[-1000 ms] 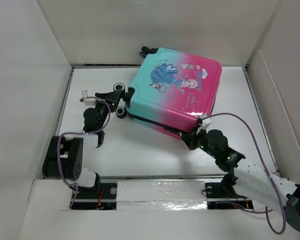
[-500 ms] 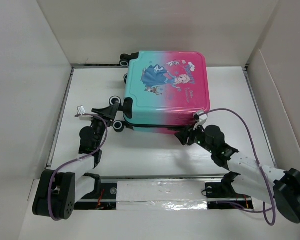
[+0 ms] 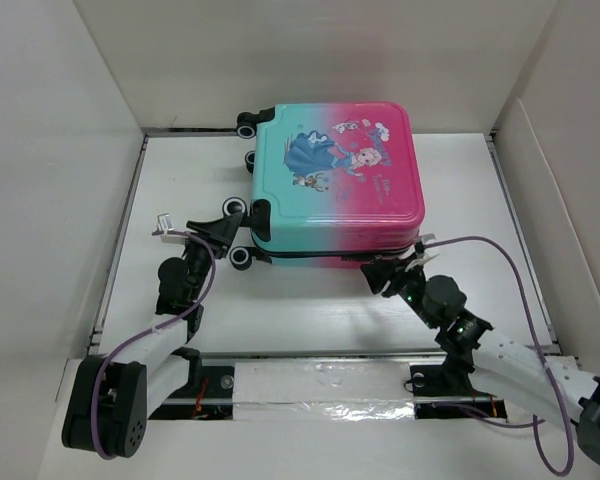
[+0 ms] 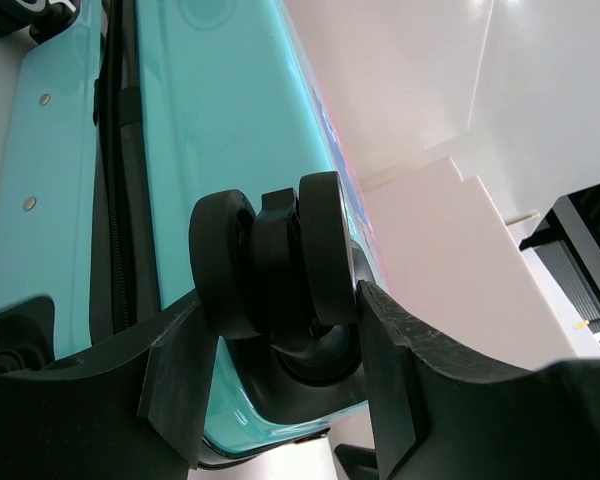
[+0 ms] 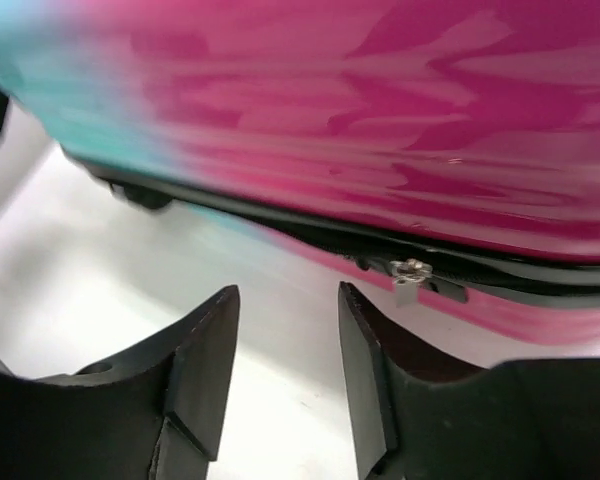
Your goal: Pack the luggage
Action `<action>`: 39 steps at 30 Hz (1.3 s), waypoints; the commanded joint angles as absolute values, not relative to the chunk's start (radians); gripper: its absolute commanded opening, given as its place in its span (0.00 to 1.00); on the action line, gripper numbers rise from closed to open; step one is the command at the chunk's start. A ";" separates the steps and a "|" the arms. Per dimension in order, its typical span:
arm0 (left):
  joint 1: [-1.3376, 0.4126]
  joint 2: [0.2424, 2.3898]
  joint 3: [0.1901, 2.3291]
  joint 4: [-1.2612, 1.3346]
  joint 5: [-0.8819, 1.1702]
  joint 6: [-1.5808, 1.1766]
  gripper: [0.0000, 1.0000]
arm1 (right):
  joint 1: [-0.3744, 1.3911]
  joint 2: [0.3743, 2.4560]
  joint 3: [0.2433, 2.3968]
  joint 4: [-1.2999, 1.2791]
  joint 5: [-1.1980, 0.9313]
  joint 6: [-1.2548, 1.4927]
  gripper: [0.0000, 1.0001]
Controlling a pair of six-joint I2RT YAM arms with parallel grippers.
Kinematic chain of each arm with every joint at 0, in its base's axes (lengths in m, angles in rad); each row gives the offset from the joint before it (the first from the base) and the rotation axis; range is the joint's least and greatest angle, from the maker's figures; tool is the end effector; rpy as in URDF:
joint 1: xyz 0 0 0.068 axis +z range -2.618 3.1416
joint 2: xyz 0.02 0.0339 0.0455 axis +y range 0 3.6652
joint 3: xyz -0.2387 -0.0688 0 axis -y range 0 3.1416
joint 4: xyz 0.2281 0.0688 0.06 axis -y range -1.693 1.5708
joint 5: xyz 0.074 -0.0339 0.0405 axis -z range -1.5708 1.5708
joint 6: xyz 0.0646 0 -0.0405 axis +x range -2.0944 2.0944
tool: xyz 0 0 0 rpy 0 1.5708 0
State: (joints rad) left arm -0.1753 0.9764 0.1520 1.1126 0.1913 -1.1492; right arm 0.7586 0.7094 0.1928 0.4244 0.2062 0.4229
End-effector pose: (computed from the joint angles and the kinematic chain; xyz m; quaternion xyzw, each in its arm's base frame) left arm 0.2115 -0.0499 0.2236 -0.2110 0.5621 -0.5355 0.5939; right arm 0.1568 0.1304 0.1959 -0.0544 0.7363 0.3101 0.5990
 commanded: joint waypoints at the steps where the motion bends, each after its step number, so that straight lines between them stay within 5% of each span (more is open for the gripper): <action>1: -0.190 0.951 0.138 1.131 0.261 -1.003 0.00 | 0.767 0.647 0.163 0.342 0.366 0.500 0.54; 11: -0.190 0.965 0.138 1.141 0.275 -1.002 0.00 | 0.710 0.873 0.278 0.350 0.350 0.442 0.61; 24: -0.190 0.957 0.133 1.132 0.276 -0.991 0.00 | 0.710 1.034 0.337 0.528 0.514 0.393 0.50; 37: -0.190 0.962 0.130 1.124 0.268 -0.974 0.00 | 0.719 0.988 0.345 0.575 0.537 0.376 0.00; 39: -0.190 0.960 0.130 1.124 0.271 -0.960 0.00 | 0.719 0.977 0.338 0.574 0.525 0.380 0.00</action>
